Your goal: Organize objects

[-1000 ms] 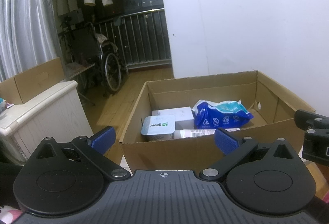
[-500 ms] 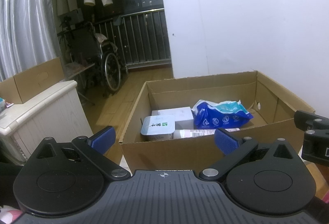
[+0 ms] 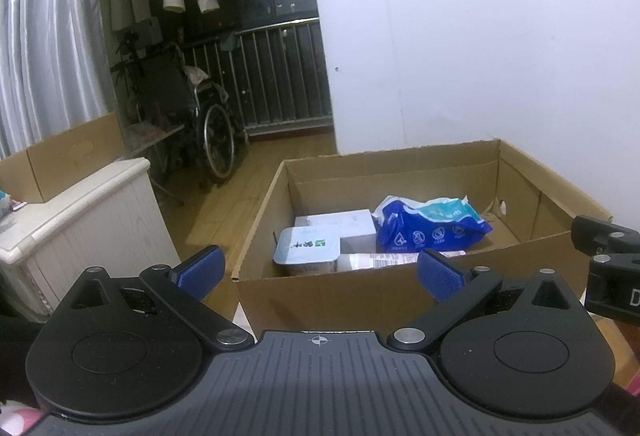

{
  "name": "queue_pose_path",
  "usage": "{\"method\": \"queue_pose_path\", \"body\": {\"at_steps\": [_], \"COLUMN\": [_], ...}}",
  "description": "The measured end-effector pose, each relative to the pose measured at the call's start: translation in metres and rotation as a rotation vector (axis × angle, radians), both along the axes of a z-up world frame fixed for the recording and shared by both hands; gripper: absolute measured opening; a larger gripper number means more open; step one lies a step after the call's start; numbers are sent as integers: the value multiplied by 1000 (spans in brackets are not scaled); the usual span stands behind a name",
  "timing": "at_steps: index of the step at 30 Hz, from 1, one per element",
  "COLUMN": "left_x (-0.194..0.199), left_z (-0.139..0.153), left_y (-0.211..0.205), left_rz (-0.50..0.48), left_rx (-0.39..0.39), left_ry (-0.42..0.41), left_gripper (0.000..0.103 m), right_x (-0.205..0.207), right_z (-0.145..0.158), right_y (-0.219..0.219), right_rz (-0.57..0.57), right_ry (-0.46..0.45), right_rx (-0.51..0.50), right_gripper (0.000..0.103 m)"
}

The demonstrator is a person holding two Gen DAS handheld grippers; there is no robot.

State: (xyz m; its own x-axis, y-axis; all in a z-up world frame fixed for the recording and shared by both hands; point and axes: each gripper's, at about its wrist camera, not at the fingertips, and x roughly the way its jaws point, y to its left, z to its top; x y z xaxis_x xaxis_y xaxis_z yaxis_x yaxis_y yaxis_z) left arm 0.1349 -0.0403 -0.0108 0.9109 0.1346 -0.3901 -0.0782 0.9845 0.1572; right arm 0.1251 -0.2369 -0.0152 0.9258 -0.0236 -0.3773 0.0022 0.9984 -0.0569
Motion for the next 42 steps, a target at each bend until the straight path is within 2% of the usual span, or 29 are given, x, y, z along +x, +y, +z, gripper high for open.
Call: {"method": "queue_pose_path", "body": {"at_steps": [30, 42], "left_x": [-3, -3], "left_z": [3, 2], "left_y": [4, 13], "left_rz": [4, 4], "left_rx": [-14, -56], "left_ry": [7, 23], "left_gripper": [103, 103], "right_x": [2, 3], "right_z": [0, -1], "right_y": [-1, -1], "right_rz": [-4, -4], "right_ry": [16, 22], "right_rx": [0, 0], "right_gripper": [96, 96]}}
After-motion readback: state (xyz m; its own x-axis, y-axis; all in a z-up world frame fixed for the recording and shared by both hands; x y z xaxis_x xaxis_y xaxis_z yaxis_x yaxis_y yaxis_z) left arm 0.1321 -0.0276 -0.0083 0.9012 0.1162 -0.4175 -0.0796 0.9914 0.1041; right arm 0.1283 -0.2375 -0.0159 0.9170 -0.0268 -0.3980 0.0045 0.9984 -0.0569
